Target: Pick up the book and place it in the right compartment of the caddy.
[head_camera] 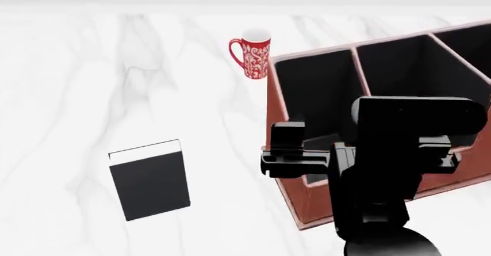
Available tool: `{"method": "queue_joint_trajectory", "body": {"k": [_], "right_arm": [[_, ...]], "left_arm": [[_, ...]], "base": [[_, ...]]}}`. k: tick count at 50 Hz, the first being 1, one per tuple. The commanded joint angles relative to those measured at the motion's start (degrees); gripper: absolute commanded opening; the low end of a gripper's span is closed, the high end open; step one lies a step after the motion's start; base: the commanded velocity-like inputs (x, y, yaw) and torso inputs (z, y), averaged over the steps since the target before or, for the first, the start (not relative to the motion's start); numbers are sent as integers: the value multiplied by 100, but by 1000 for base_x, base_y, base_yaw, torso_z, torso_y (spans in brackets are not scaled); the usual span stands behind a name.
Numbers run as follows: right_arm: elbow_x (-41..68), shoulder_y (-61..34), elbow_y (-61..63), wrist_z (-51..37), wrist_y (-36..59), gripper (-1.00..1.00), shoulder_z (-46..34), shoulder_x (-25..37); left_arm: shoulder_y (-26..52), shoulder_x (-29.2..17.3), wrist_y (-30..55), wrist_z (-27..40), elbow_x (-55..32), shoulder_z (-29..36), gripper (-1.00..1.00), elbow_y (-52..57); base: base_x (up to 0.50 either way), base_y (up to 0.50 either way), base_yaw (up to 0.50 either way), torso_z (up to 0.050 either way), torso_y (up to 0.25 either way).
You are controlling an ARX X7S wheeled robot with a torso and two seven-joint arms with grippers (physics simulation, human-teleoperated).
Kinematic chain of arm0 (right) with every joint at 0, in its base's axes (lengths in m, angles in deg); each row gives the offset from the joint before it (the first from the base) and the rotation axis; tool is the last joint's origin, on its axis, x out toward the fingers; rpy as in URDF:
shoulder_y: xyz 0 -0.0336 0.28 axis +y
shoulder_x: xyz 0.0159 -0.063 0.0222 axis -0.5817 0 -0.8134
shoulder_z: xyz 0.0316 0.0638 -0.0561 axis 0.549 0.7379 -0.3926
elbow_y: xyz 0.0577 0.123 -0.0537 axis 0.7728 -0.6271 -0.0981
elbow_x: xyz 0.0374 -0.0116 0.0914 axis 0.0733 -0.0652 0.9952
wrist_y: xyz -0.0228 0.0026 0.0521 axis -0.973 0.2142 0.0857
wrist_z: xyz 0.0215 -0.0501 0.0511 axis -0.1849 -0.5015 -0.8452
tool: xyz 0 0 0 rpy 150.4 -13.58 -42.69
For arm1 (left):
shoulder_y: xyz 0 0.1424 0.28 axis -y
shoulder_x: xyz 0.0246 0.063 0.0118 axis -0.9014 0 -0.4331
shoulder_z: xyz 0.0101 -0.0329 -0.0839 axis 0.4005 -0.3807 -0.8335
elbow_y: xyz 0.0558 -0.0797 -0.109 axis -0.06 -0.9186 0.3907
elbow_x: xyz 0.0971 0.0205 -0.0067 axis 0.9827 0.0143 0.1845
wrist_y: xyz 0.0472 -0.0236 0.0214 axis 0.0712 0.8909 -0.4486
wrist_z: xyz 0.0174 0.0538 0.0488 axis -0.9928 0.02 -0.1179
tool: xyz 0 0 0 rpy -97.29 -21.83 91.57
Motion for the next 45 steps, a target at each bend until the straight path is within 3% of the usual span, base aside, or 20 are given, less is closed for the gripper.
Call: {"method": "queue_joint_trajectory", "body": {"k": [1, 8, 16, 45], "right_arm": [[231, -1430, -159, -7, 1205, 100, 444, -98], [269, -1972, -336, -93, 1560, 100, 575, -67], [319, -2352, -525, -134, 1775, 100, 611, -41], [474, -2606, -656, -226, 1931, 100, 479, 22]], "left_arm": [[-190, -147, 619, -87, -202, -1814, 100, 548], [-457, -179, 553, -123, -156, -2555, 100, 578], [-662, -91, 387, -220, -164, -2960, 100, 464], [-678, -51, 250, -239, -159, -2877, 100, 303]], "base": [[500, 0, 0, 0, 0], [500, 0, 0, 0, 0], [500, 0, 0, 0, 2], [500, 0, 0, 0, 1]]}}
